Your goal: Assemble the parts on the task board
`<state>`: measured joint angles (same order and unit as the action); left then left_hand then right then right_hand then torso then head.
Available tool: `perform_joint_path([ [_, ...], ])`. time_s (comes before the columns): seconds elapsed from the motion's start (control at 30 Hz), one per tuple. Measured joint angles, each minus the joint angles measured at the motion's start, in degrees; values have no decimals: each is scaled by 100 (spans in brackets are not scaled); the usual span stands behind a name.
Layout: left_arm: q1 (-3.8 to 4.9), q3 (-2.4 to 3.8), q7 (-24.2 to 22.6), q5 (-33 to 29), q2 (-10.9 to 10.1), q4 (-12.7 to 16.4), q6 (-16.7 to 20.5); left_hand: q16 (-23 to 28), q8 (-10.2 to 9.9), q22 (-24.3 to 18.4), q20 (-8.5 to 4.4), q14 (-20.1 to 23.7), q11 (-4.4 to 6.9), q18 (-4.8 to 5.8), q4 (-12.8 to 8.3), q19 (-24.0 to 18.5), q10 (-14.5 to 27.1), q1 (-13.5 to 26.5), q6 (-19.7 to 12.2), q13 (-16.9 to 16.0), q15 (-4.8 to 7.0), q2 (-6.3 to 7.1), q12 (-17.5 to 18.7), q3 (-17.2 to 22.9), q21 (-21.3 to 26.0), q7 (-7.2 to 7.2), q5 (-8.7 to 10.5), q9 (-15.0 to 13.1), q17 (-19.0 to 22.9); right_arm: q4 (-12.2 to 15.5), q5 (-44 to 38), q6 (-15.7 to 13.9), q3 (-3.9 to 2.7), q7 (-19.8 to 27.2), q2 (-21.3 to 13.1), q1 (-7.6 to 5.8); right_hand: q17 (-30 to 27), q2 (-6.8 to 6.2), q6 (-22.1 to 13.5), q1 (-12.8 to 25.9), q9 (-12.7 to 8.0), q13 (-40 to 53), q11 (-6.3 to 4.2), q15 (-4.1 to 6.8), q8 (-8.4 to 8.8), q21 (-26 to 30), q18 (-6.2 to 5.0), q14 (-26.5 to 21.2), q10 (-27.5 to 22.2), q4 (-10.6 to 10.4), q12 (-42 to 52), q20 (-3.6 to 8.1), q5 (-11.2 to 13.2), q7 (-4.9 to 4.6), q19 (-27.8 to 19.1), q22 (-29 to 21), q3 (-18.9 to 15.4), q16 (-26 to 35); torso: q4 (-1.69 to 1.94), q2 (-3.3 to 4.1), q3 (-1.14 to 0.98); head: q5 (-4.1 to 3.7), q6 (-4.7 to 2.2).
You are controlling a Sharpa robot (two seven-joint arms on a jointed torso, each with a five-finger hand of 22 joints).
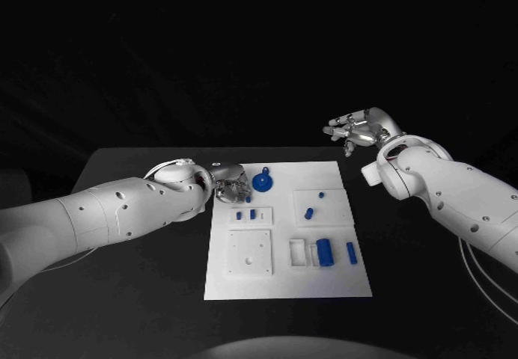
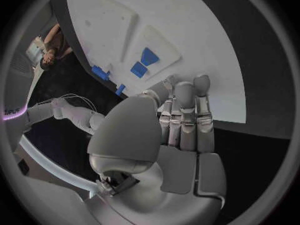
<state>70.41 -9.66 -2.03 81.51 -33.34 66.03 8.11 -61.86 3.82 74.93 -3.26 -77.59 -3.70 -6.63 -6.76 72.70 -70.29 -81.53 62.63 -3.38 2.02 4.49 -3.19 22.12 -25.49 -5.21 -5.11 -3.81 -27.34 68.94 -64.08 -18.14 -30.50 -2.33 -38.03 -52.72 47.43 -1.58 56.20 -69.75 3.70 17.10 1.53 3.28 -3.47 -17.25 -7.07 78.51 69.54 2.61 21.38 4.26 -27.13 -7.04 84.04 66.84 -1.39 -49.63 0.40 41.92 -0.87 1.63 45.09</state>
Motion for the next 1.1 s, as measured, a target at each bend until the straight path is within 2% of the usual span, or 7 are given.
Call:
perform_joint_path([
  [0.2, 0, 7, 21, 0, -62, -12, 32, 0, 0, 0, 35, 0, -9, -1, -129, -36, 11, -34, -21, 1, 0, 34, 0, 129, -98, -21, -50, 0, 6, -3, -9, 37, 0, -3, -14, 10, -5, 22, -6, -88, 0, -651, 70, -25, 0, 45, -40, -24, 132, 201, -696, -9, 117, -18, 11, -38, 247, 5, -1, -1, -3, 1, -9],
  [0.43, -10, 41, -11, -5, -171, -144, 337, 247, 0, -1, 84, 119, -10, -80, -209, -205, 29, -71, 50, 2, -55, 40, 0, 282, -240, -90, -45, 0, 121, 46, -273, 233, 12, -15, -88, 72, 4, 11, 661, -270, 45, -1312, 114, -60, -34, 40, -39, -29, 193, 985, -1466, -35, 585, 41, 5, 12, 1598, 7, -1, -2, -7, -15, -51],
  [0.57, -13, 128, -266, -513, -220, -233, 858, 785, 0, -146, 60, 139, 45, -79, 114, -268, -184, 135, 177, -2, -34, 1, 0, 69, 119, -94, -4, 1, 365, 170, -692, 382, 77, -19, -171, 166, 18, -128, 832, -130, 44, -1334, 133, -67, -34, -71, -40, -23, 284, 1240, -1641, -40, 741, 73, 0, 104, 2162, -29, -4, -7, -3, -70, -121],
  [0.67, -10, 202, -590, -1468, -244, -279, 1243, 1275, 0, -422, 89, 165, 43, -46, 258, -299, -187, 207, 177, -2, -18, -36, 0, -45, 474, -93, -4, 1, 545, 296, -1118, 479, 142, -20, -233, 262, 18, -165, 902, -93, 44, -1334, 119, -67, -34, -134, -41, -24, 352, 1301, -1709, -41, 857, 102, 0, 161, 2350, -47, -4, -15, 4, -123, -165],
  [0.77, -8, 270, -1009, -2750, -302, -285, 1473, 1751, 0, -713, 130, 363, 10, 94, 434, -448, -160, 386, 197, -4, -94, -55, -3, -250, 841, -73, 163, 1, 708, 409, -1600, 565, 249, -33, -277, 330, 18, -197, 946, -61, 44, -1334, 112, -71, -34, -137, -41, -21, 378, 1293, -1728, -41, 991, 117, 0, 183, 2391, -50, -4, -23, 7, -174, -202],
  [0.97, -4, 391, -1707, -5019, -441, -156, 1583, 3796, 0, -1949, 399, 676, -142, 177, 522, -772, 166, 300, 166, -7, -369, -213, -18, -801, 2089, -104, 163, 1, 1460, 563, -2533, 714, 495, -137, -336, 403, 17, -314, 956, -5, 44, -1345, 174, -109, -34, -159, -41, 16, 208, 1231, -1766, -52, 1301, 127, -11, 190, 2484, -51, 3, -43, 18, -238, -230],
  [1.1, 2, 418, -1930, -5855, -515, -19, 1570, 5047, 0, -2773, 643, 862, -274, 177, 522, -1249, 445, 283, 104, -4, -619, -230, -18, -937, 2185, -165, 163, 1, 1823, 672, -3022, 794, 669, -250, -371, 441, -3, -471, 958, 62, 41, -1354, 239, -170, -33, -159, -91, 36, -4, 1153, -1767, -110, 1492, 115, -11, 180, 2593, -68, 16, -61, 21, -244, -231],
])
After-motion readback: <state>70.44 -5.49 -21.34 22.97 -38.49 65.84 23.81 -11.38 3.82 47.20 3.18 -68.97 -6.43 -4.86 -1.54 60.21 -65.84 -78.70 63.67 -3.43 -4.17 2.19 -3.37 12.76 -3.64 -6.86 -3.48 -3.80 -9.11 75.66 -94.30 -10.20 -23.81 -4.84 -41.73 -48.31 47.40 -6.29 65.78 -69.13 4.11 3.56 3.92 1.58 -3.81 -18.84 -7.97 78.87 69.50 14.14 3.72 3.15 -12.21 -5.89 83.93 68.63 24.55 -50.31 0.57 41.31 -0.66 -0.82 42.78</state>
